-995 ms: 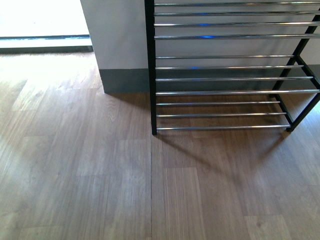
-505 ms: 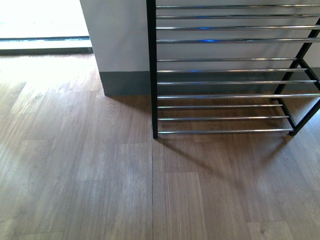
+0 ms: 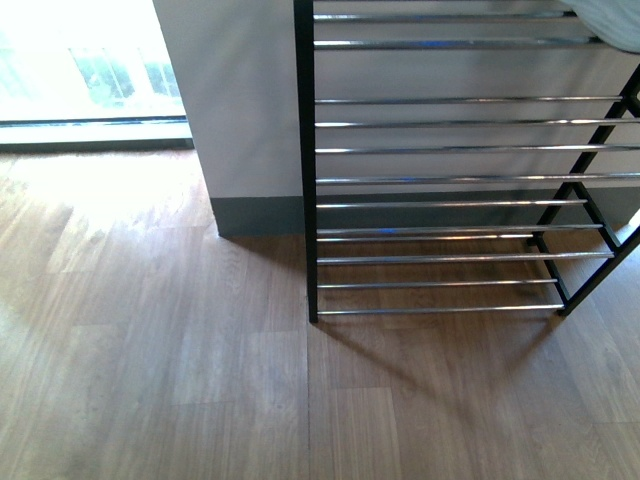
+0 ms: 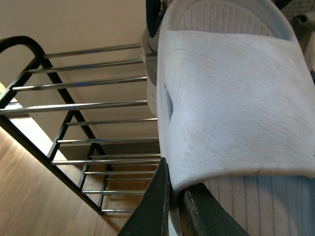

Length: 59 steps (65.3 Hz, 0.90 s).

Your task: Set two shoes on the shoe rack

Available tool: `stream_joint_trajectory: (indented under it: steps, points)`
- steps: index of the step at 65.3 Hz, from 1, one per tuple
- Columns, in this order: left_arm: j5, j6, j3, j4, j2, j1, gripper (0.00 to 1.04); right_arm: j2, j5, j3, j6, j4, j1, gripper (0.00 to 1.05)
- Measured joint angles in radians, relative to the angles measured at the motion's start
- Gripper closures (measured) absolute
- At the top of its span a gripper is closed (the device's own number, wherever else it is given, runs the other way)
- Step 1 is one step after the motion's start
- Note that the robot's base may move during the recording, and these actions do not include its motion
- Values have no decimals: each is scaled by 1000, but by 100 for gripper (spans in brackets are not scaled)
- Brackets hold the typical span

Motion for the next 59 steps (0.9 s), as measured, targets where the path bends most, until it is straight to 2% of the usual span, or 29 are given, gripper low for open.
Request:
stream_joint_trajectory:
  steps: [59]
  points:
    - [0,3,0,0,0,0,103,0,0,0,1,0,0,103]
